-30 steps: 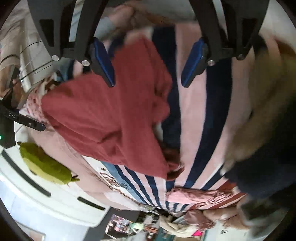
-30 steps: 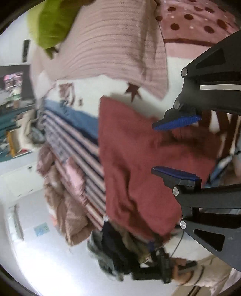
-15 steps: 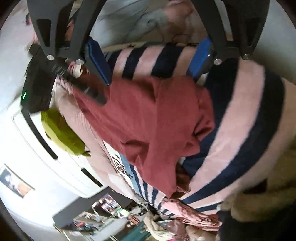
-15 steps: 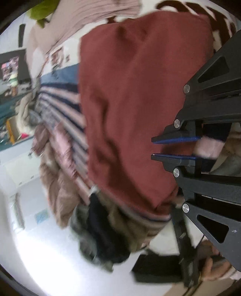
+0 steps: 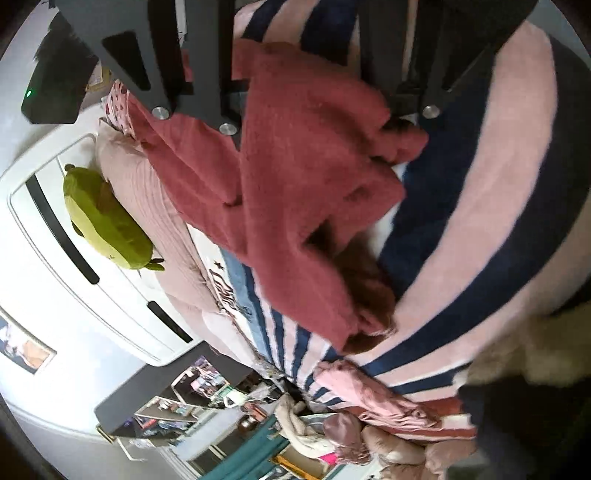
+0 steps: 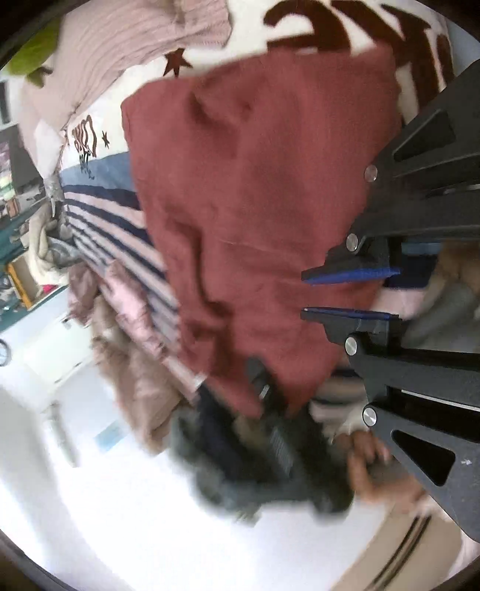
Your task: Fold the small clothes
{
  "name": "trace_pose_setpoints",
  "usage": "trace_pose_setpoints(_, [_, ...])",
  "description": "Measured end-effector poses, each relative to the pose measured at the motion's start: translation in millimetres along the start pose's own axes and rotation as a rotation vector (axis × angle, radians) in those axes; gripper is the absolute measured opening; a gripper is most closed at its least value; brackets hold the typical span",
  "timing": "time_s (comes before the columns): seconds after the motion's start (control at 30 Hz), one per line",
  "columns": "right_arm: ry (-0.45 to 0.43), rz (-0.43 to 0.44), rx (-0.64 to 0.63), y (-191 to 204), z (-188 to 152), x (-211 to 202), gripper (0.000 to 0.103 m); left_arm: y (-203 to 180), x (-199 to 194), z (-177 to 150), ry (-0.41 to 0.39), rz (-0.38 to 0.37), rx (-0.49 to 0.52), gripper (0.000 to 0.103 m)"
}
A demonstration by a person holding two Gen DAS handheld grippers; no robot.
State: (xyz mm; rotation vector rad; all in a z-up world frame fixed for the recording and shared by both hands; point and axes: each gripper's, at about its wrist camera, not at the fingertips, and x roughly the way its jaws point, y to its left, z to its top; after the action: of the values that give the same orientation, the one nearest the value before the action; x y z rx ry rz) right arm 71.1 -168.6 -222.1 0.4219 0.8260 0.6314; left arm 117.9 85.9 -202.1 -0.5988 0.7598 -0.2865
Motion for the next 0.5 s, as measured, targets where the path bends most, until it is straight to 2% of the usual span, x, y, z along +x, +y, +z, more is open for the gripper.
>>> trace_pose_setpoints(0.03, [-0.021,0.016,0.006,-1.7,3.5,-9.8,0.012,-5.1,-1.9,1.9,-0.006,0.009,0.032,0.019])
trace_pose_setpoints(0.07, [-0.052,0.011,-0.007,-4.0,7.4,-25.0,0.016,-19.4,-4.7,5.4,-0.016,0.027,0.108,0.018])
trace_pose_setpoints(0.13, [-0.118,-0.039,-0.048,-8.2,13.3,-56.9,0.019,-42.5,-8.2,10.3,-0.038,0.033,0.229,0.017])
trace_pose_setpoints(0.27, [-0.220,-0.077,-0.037,-24.2,15.5,-106.9,0.019,-113.9,2.7,13.0,-0.029,0.012,0.528,0.017])
trace_pose_setpoints(0.3, [-0.237,-0.084,-0.035,-27.0,14.1,-115.3,0.019,-126.2,8.2,12.1,-0.016,-0.009,0.571,0.017])
trace_pose_setpoints(0.4, [-0.280,-0.105,-0.032,-33.6,7.8,-137.0,0.019,-168.4,34.5,-4.5,0.063,-0.118,0.701,0.017])
trace_pose_setpoints(0.5, [-0.298,-0.112,-0.023,-39.8,3.3,-149.2,0.019,-198.8,78.4,-37.5,0.256,-0.232,0.808,0.020])
